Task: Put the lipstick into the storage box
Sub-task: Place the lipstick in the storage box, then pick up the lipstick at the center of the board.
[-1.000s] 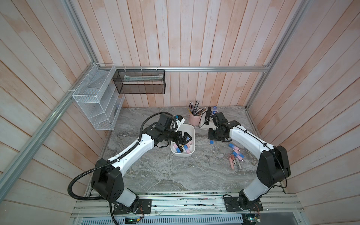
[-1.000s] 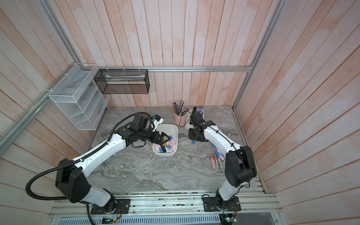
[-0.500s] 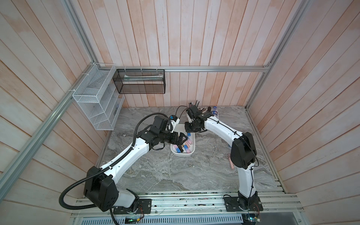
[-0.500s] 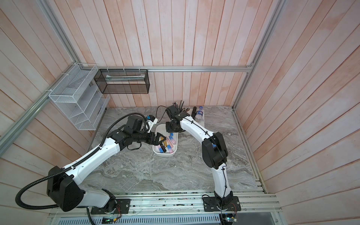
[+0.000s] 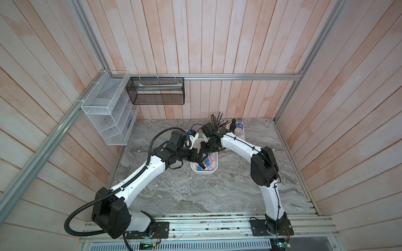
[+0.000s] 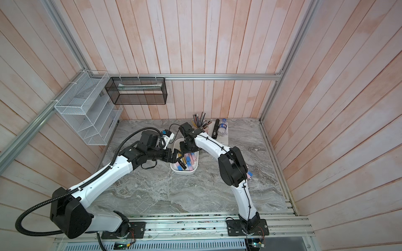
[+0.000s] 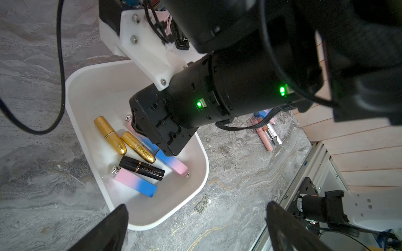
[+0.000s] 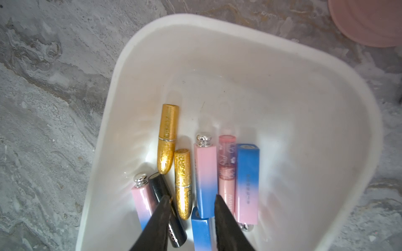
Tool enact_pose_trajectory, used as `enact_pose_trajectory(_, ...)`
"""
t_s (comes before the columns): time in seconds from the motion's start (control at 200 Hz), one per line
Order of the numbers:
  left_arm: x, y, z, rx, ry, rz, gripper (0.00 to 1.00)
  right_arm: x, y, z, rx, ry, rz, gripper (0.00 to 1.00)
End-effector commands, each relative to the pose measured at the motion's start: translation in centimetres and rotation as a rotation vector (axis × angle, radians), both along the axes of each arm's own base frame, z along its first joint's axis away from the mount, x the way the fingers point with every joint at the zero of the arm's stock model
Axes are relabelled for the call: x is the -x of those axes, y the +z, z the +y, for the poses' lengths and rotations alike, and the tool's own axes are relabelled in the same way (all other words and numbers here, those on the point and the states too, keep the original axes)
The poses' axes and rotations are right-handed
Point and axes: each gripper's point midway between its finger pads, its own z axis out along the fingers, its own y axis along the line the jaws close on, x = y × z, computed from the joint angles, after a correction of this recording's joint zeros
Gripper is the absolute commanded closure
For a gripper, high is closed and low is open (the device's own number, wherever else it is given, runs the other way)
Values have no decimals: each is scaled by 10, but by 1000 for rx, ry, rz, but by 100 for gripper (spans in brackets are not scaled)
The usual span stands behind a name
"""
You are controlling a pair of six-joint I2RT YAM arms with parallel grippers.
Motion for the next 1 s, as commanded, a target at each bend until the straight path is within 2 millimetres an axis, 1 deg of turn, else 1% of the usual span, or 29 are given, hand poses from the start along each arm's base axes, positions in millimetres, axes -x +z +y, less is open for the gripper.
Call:
enact_pose_trajectory(0.0, 0, 6, 4, 12, 8, -25, 0, 1, 29, -22, 22, -28, -43, 63)
enact_pose_trajectory(0.055, 0, 8, 4, 12, 8, -31, 0, 4, 33, -39, 43, -55, -52, 63)
enact_pose_trajectory(0.115, 0, 8, 5, 11, 8, -34, 0, 9, 36, -64, 56, -99, -57, 63)
enact_pose_trajectory(0.175, 1, 6, 4, 12, 5, -33, 0, 15, 35, -94, 68, -153, -53, 63)
enact_pose_trajectory(0.195, 1, 6, 4, 11, 4, -33, 0, 20, 34, -107, 75, -175, -49, 63)
enact_pose_trajectory(0.205, 1, 5, 4, 11, 2, -31, 0, 20, 35, -109, 74, -181, -52, 63)
enact_pose_trajectory(0.27, 1, 3, 3, 11, -3, -25, 0, 30, 29, -143, 95, -242, -39, 63)
enact_pose_trajectory(0.34, 1, 3, 1, 15, -12, -21, 0, 45, 18, -177, 137, -298, -13, 63)
enact_pose_trajectory(0.435, 0, 4, -1, 24, -21, -22, 0, 67, 2, -213, 175, -362, 23, 63)
enact_pose_trajectory(0.52, -1, 5, -4, 28, -30, -20, 0, 89, -15, -239, 190, -423, 65, 63)
enact_pose_trajectory(0.63, -2, 4, -7, 35, -42, -11, 0, 114, -30, -264, 201, -497, 106, 64)
enact_pose_trajectory(0.74, -1, 4, -11, 46, -56, -2, 0, 133, -43, -282, 213, -560, 142, 64)
enact_pose_trajectory(0.89, -1, 4, -12, 47, -63, 2, 0, 144, -51, -290, 210, -595, 160, 65)
enact_pose_trajectory(0.995, 0, 4, -11, 48, -63, 5, 0, 144, -51, -294, 229, -608, 163, 65)
